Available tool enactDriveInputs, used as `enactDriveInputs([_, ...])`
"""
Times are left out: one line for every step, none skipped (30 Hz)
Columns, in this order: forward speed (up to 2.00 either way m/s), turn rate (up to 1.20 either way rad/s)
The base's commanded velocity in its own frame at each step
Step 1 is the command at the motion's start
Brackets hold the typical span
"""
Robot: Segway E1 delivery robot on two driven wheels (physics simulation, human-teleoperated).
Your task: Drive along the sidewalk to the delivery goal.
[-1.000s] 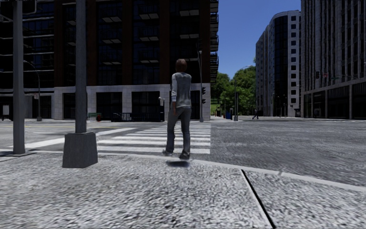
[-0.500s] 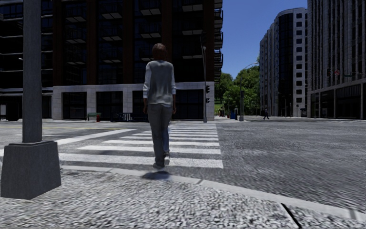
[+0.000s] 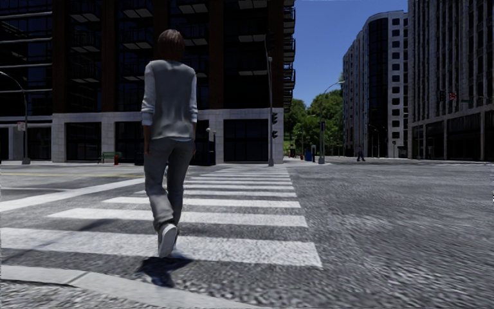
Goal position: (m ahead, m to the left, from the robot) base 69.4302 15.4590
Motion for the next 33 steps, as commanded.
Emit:
enactDriveInputs([2.00, -0.39])
enactDriveInputs([1.94, -0.39])
enactDriveInputs([1.83, -0.39])
enactDriveInputs([1.83, -0.39])
enactDriveInputs([1.68, -0.39])
enactDriveInputs([1.58, -0.39])
enactDriveInputs([1.58, -0.39])
enactDriveInputs([1.55, -0.39])
enactDriveInputs([1.54, -0.39])
enactDriveInputs([1.53, -0.37])
enactDriveInputs([1.53, -0.37])
enactDriveInputs([1.53, 0.00])
enactDriveInputs([1.53, 0.00])
enactDriveInputs([1.52, 0.00])
enactDriveInputs([1.52, 0.00])
enactDriveInputs([1.52, 0.00])
enactDriveInputs([1.51, 0.00])
enactDriveInputs([1.48, 0.00])
enactDriveInputs([1.48, 0.00])
enactDriveInputs([1.46, 0.00])
enactDriveInputs([1.43, 0.00])
enactDriveInputs([1.40, 0.00])
enactDriveInputs([1.40, 0.00])
enactDriveInputs([1.40, 0.00])
enactDriveInputs([1.39, 0.00])
enactDriveInputs([1.39, 0.00])
enactDriveInputs([1.39, 0.00])
enactDriveInputs([1.39, 0.00])
enactDriveInputs([1.39, 0.00])
enactDriveInputs([1.39, 0.00])
enactDriveInputs([1.39, 0.00])
enactDriveInputs([1.39, 0.00])
enactDriveInputs([1.39, 0.00])
